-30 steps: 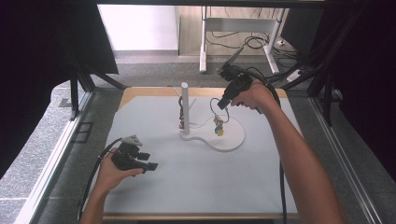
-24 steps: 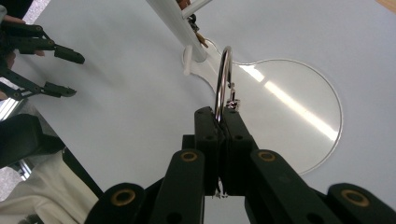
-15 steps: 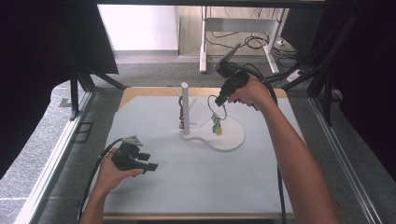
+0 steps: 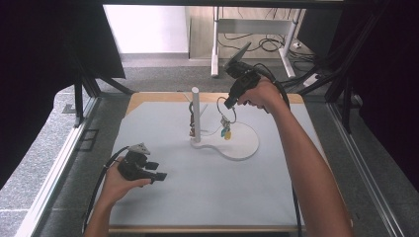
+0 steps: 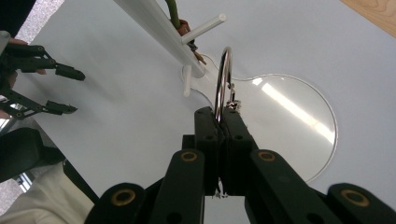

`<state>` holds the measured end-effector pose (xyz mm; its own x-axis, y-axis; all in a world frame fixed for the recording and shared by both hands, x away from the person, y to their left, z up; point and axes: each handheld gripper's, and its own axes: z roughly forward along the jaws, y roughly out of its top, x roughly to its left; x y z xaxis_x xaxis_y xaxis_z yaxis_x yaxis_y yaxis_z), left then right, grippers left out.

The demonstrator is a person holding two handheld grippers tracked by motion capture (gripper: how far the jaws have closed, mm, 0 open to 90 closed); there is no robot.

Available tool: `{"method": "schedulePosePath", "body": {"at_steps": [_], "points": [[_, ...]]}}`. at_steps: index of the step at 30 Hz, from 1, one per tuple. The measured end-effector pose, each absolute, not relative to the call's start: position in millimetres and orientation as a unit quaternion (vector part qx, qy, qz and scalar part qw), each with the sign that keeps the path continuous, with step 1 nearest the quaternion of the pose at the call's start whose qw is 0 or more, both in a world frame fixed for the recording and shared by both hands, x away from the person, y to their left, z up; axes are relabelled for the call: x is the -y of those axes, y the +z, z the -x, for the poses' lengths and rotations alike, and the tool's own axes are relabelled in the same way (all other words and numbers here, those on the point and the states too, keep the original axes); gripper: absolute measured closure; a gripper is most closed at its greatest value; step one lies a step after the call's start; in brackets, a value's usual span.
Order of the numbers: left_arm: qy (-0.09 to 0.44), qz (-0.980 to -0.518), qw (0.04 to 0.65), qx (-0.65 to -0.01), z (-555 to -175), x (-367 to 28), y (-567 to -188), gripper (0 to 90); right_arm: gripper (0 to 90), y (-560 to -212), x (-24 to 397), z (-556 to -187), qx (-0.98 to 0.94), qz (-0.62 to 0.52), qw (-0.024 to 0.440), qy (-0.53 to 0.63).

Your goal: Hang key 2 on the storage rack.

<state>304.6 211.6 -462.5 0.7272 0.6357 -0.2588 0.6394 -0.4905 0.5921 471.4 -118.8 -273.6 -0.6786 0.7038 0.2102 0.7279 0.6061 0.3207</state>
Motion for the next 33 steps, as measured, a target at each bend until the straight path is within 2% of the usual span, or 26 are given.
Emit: {"method": "schedulePosePath", "body": {"at_steps": [33], "points": [[-0.009,-0.862,0.346,-0.369,-305,-214,-464,40.5,87.8,-292,97,-498,0.89,0.407,0.026,-0.202]]}}
